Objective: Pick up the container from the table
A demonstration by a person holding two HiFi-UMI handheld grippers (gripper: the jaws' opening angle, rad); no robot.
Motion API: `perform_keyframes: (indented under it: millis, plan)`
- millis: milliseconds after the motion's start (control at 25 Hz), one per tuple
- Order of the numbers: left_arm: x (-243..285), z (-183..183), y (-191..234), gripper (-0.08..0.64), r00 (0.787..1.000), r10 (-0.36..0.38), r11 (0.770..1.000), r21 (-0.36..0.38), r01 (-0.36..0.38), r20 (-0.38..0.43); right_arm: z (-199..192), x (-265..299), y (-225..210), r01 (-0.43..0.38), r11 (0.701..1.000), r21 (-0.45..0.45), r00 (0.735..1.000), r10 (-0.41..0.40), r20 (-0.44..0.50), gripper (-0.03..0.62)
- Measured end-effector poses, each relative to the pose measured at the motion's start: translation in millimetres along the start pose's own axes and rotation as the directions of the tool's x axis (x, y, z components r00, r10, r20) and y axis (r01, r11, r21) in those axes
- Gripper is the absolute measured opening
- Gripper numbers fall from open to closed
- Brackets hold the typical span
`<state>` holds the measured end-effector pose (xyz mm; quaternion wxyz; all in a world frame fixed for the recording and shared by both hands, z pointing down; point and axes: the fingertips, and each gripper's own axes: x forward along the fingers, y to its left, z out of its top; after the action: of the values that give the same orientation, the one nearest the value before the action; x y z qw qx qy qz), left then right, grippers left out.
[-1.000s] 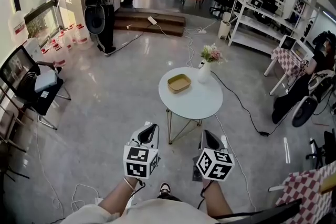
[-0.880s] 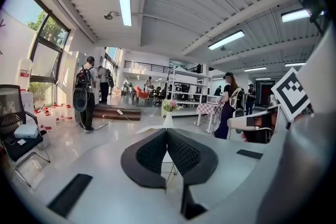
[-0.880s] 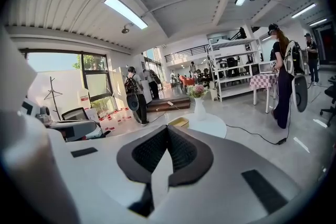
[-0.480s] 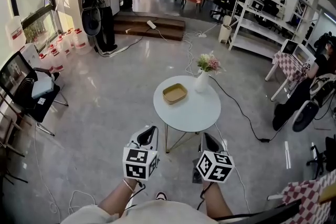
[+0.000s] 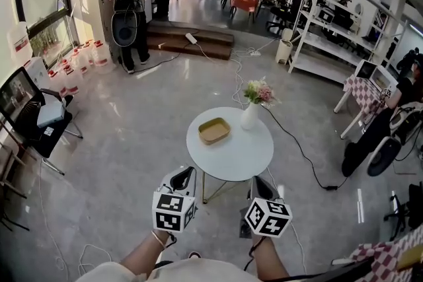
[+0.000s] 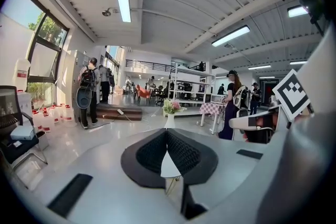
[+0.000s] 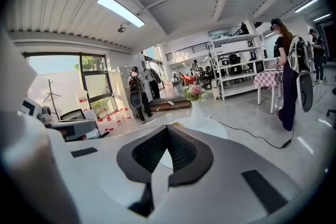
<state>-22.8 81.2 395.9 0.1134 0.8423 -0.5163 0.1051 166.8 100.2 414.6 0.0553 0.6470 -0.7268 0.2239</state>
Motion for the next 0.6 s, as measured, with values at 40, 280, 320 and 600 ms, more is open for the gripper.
perform_keyframes:
  millis: [40, 280, 320, 600]
  plan:
    - [1.1, 0.3, -1.6, 0.017, 1.0, 0.002, 1.0, 0.001, -0.002, -0.002, 1.2, 1.0, -2.7, 0.0, 1.0, 0.002, 1.0, 0.0, 0.001, 0.025]
    - [2.8, -2.2, -12.1, 0.017, 1.0, 0.0, 1.0, 0.029, 0.001, -0.029, 2.0, 2.2, -11.2, -0.008, 0.999, 0.032, 1.0, 0.008, 0.003, 0.025]
    - [4.0, -1.9, -13.4, 0.017, 1.0, -0.001, 1.0, 0.03, 0.002, -0.03, 1.8, 2.1, -12.1, -0.01, 0.999, 0.035, 1.0, 0.01, 0.005, 0.025]
    - [4.9, 5.8, -25.9, 0.017, 1.0, -0.014, 0.997, 0.077, 0.014, 0.0, -7.3, 4.6, -16.0, -0.009, 0.998, 0.056, 1.0, 0.009, -0.008, 0.025]
